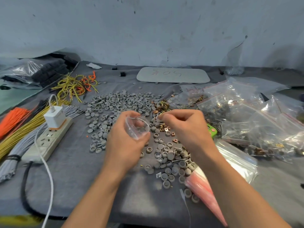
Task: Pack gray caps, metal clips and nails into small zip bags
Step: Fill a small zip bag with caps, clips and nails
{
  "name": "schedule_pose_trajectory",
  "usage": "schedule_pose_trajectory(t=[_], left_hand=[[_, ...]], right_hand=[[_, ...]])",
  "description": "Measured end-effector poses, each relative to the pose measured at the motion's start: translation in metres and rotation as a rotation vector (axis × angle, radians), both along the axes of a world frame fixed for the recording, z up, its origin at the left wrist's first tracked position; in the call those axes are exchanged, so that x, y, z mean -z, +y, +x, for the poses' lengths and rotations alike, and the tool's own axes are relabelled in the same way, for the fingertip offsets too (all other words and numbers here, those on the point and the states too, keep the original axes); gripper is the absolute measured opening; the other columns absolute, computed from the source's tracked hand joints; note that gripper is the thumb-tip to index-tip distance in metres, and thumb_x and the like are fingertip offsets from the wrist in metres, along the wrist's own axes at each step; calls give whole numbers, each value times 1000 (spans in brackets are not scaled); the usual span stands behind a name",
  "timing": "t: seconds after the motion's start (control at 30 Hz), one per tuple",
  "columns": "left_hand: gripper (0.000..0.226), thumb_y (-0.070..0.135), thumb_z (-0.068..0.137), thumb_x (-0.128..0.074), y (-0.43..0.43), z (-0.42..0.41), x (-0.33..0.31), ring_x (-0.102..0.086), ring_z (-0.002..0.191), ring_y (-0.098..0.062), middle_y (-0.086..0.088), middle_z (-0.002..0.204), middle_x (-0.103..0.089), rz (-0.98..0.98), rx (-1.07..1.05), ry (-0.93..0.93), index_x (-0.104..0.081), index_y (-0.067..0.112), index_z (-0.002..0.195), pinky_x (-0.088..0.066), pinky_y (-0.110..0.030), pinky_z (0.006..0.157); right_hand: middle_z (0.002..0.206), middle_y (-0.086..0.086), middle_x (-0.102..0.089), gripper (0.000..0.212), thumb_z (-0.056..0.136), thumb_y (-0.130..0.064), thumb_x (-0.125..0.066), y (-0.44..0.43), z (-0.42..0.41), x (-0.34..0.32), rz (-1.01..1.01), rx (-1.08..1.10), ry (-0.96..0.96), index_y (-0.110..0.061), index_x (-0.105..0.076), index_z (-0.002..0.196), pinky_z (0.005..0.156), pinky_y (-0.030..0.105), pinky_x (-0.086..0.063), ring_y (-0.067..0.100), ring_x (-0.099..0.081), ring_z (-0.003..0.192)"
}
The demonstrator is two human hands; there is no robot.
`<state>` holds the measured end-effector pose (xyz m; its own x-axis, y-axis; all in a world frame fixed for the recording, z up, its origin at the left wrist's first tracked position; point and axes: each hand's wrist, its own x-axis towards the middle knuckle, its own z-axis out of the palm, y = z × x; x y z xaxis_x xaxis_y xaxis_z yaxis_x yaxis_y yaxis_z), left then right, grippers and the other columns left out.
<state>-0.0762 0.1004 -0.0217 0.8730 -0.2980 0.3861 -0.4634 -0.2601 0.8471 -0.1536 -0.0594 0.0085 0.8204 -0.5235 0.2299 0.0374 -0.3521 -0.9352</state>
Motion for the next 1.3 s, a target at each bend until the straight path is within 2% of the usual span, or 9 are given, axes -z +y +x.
schedule_pose_trajectory(t=[0.17, 0.23, 0.33, 0.5, 0.67, 0.97, 1.07, 1.2, 1.3], left_hand=[[48, 8, 79, -85, 2, 7, -11, -67, 92, -1, 13, 97, -71, -413, -119, 113, -63, 29, 116, -52, -19, 78], [50, 8, 80, -84, 3, 8, -14, -66, 99, -6, 11, 102, -68, -451, -215, 50, -61, 24, 121, -54, -30, 91], [57, 14, 80, -86, 2, 1, -14, -64, 102, -9, 12, 107, -67, -240, -305, -107, -55, 32, 125, -55, -41, 93], [65, 17, 78, -87, -8, -7, -3, -60, 98, -12, 11, 112, -63, 220, -196, -86, -52, 48, 124, -50, -33, 82], [65, 17, 79, -85, -10, -6, 0, -60, 98, -12, 14, 109, -63, 278, -150, -12, -53, 50, 125, -54, -40, 86], [71, 17, 76, -87, -9, -6, 5, -60, 100, -11, 15, 111, -63, 340, -77, -11, -50, 54, 125, -46, -31, 82], [75, 19, 74, -87, -13, -6, 6, -60, 103, -13, 13, 116, -63, 355, -45, -26, -49, 56, 127, -46, -31, 86], [83, 15, 71, -87, -14, -6, 8, -58, 109, -11, 16, 121, -62, 355, -40, -30, -46, 57, 131, -41, -27, 89], [83, 15, 71, -86, -13, -5, 9, -59, 107, -10, 16, 120, -62, 332, -30, -28, -46, 58, 130, -44, -28, 89]], right_hand=[[82, -16, -75, 20, 90, -14, -74, -48, -19, 16, -394, 243, 325, -31, -83, 85, 59, 8, -49, -4, -67, 64], [94, -11, -78, 23, 90, -10, -71, -57, -19, 25, -512, 229, 442, -30, -84, 88, 80, 23, -56, 8, -70, 86], [105, -10, -76, 17, 94, -25, -69, -56, -13, 33, -728, 207, 517, -37, -82, 99, 100, 41, -44, 21, -58, 106], [103, -9, -62, 19, 90, -51, -70, -46, 0, 47, -888, 210, 503, -39, -78, 103, 90, 39, -23, 20, -50, 105], [99, -10, -61, 14, 87, -48, -73, -36, 8, 50, -910, 183, 461, -40, -79, 96, 86, 39, -19, 21, -51, 103], [100, -10, -73, 13, 96, -36, -71, -28, 8, 33, -512, 192, 314, -30, -82, 94, 105, 43, -37, 16, -60, 100], [84, -9, -78, 14, 93, -31, -75, -20, 2, 15, -40, 95, 144, -28, -83, 81, 85, 38, -58, 13, -71, 82], [77, -1, -78, 13, 89, -27, -79, -6, 0, 4, 167, -48, 83, -23, -84, 77, 61, 10, -49, 1, -68, 68], [71, 5, -76, 11, 85, -29, -83, 6, 3, 2, 96, -42, 129, -23, -83, 75, 64, 32, -54, 18, -64, 61]])
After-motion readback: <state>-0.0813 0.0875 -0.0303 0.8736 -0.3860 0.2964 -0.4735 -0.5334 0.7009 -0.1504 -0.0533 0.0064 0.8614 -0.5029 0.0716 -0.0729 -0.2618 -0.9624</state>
